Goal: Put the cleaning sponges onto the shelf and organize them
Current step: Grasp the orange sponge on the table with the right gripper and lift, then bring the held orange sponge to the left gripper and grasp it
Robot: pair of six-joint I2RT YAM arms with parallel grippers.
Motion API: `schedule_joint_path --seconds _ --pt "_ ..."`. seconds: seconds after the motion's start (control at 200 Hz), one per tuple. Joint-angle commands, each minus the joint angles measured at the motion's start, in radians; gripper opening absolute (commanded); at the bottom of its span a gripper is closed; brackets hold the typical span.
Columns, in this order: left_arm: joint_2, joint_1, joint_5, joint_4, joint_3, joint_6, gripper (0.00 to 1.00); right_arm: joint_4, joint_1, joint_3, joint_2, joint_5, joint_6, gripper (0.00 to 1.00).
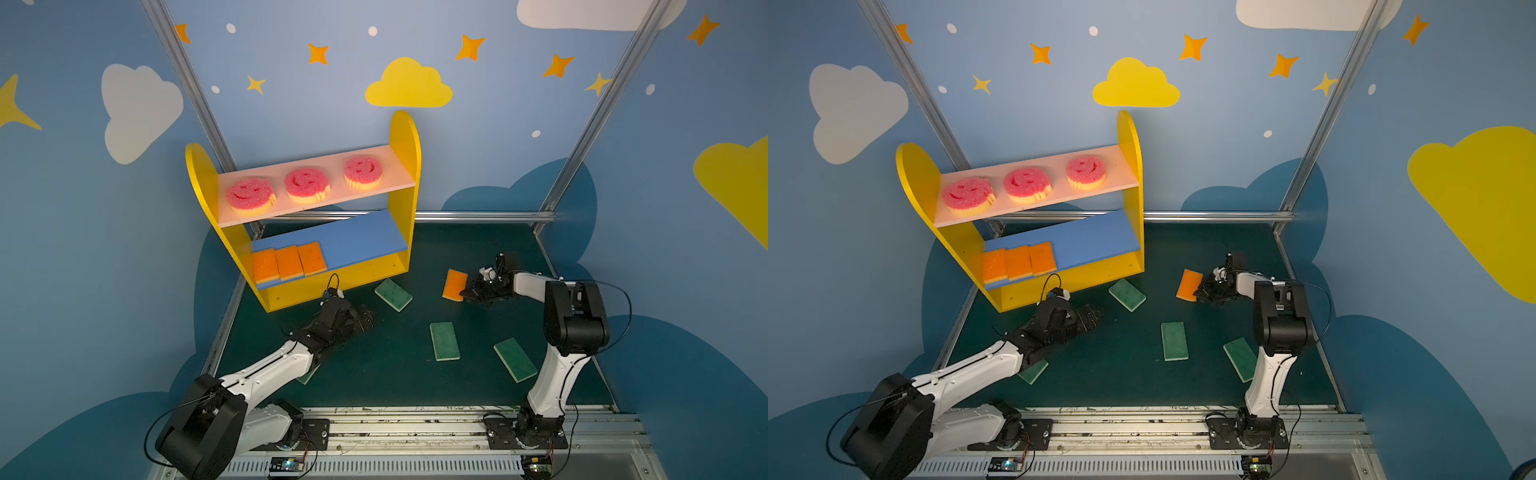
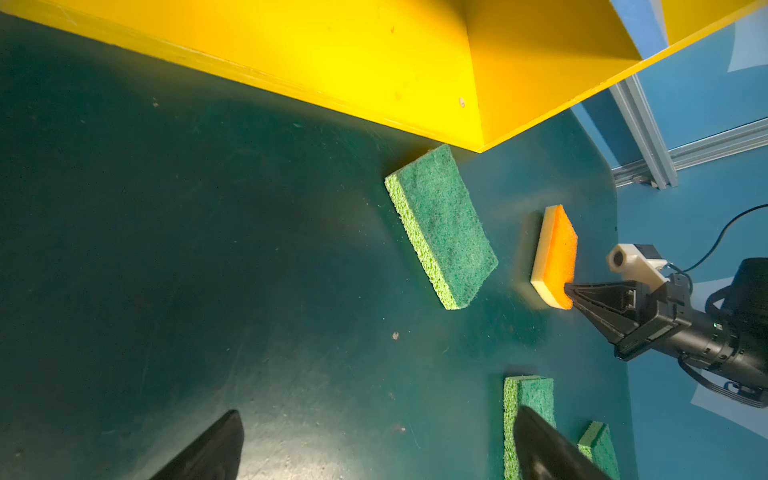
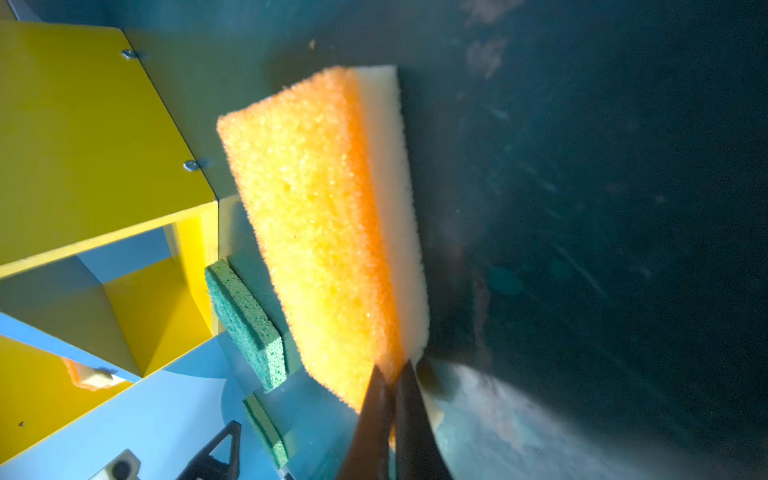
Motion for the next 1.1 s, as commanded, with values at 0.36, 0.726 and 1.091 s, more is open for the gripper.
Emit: schedule_joint_path --seconds 0.36,0.726,1.091 --pt "-0.045 -0.015 0.086 0.133 -0.030 -0.037 0.85 0.087 0.055 -0.163 -0.208 -0.038 0.103 0.00" --pt "-0.099 -0.109 -0.046 0.446 -0.116 -0.047 0.68 0.161 0.233 -0.185 -0.385 -0.058 0.317 0.00" --pt "-0.022 -0.228 -0.211 0.632 -0.120 -0.074 0.64 0.317 0.405 -0.124 -0.367 -0.012 0.507 0.00"
